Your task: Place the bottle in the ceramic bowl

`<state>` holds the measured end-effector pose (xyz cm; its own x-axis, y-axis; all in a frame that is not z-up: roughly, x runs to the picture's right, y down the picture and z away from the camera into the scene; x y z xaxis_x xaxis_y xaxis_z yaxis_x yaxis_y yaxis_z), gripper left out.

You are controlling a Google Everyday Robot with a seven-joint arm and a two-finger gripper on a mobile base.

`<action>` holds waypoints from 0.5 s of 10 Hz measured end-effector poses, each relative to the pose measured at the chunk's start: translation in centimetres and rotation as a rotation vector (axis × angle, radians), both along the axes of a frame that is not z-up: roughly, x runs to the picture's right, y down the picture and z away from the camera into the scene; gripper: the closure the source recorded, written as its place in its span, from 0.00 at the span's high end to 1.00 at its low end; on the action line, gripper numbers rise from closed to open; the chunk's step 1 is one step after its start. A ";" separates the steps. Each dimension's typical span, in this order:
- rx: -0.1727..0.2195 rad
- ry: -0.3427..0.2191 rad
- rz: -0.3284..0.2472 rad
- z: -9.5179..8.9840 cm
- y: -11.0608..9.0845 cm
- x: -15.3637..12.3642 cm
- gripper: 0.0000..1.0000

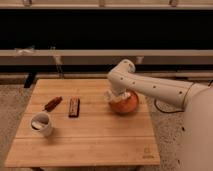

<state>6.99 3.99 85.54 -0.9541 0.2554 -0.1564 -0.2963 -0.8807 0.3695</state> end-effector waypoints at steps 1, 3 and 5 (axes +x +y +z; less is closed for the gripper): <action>-0.004 0.010 0.000 0.1 0.2 0.4 0.80; -0.006 0.028 -0.002 0.1 0.6 0.8 0.80; 0.009 0.055 0.000 -0.2 0.7 1.4 0.80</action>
<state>8.44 4.69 85.38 -0.9613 0.2562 -0.1013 -0.2755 -0.8841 0.3775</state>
